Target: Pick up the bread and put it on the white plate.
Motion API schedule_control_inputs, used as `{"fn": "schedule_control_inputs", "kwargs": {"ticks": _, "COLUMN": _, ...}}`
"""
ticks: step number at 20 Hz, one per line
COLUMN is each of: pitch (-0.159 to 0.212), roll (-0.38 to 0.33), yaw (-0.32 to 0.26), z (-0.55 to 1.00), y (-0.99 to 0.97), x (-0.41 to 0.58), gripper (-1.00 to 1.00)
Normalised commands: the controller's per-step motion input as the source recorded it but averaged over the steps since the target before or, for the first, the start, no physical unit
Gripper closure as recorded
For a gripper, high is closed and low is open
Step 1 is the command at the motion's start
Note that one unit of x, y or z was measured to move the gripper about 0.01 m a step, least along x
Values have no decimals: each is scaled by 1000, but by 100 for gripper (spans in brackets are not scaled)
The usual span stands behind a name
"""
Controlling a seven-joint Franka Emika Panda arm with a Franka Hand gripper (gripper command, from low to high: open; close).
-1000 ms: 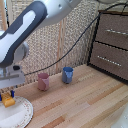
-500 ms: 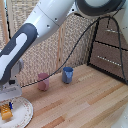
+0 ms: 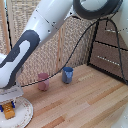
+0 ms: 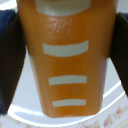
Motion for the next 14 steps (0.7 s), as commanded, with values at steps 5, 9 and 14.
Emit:
{"fn": "schedule_control_inputs", "kwargs": {"ticks": 5, "pitch": -17, "roll": 0, "yaw": 36, "z": -134, "y": 0, "x": 45, "gripper": 100}}
{"fn": "schedule_control_inputs", "kwargs": {"ticks": 9, "pitch": -49, "roll": -1, "yaw": 8, "z": 120, "y": 0, "x": 30, "gripper": -100}}
{"fn": "schedule_control_inputs", "kwargs": {"ticks": 14, "pitch": -4, "roll": 27, "yaw": 17, "z": 703, "y": -131, "x": 96, "gripper": -100}}
